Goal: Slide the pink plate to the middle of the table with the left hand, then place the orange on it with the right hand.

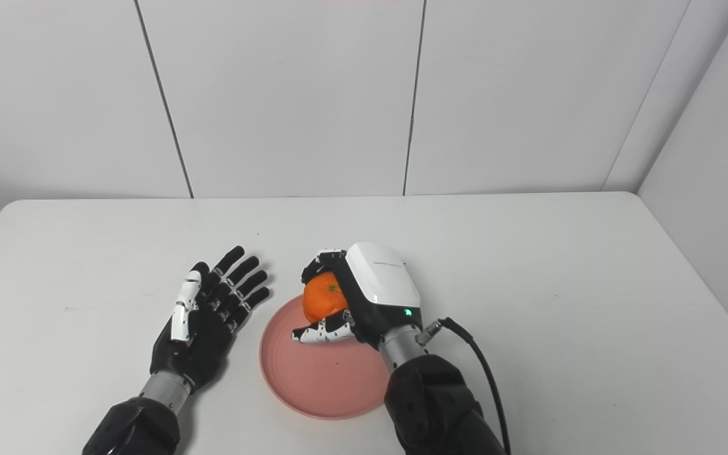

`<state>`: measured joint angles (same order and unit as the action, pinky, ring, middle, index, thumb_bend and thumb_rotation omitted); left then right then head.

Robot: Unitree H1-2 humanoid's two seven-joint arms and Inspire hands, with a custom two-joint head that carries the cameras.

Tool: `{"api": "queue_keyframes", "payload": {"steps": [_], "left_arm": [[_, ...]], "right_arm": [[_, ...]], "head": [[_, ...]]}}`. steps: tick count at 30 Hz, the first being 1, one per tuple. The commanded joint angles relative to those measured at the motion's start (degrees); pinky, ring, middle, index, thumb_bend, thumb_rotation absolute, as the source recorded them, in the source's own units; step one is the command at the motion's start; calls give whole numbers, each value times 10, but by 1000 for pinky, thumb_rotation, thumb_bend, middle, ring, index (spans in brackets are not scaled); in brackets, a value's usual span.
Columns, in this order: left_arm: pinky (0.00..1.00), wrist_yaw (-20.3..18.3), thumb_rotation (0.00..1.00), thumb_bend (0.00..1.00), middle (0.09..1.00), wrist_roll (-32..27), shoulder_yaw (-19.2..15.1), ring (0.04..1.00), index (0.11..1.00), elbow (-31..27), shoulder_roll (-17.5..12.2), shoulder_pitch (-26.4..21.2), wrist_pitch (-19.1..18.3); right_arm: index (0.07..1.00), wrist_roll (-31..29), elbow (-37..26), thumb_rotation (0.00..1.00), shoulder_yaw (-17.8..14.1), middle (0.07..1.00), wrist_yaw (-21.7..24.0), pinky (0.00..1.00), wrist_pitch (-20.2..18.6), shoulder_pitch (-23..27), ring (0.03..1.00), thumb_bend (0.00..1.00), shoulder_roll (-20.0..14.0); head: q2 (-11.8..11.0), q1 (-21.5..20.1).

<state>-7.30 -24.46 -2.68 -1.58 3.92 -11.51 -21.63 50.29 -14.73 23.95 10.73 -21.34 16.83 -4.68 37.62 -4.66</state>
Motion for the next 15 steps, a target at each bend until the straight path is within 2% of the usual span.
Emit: {"api": "queue_keyframes", "payload": {"steps": [1,10,12,15], "left_arm": [[863,14,1000,363,867,15,7,863,853,4,4,9,-20],[853,21,1000,361,868,37,12,861,853,1,11,8,-11],[853,24,1000,361,868,43,13,861,853,1,12,8,-10],[849,28,1000,357,861,50,15,854,847,0,15,7,-12]], "right_arm": [[523,-6,-5,0,2,415,-12,209,37,7,301,524,-1],[522,-18,27,0,7,409,-29,200,62,-20,289,523,-9],[492,-20,32,0,6,462,-30,194,64,-23,282,530,-11],[520,-24,41,0,6,416,-33,204,66,-26,297,524,-13]], "head": [[0,4],[3,17],[4,20],[5,23]]}}
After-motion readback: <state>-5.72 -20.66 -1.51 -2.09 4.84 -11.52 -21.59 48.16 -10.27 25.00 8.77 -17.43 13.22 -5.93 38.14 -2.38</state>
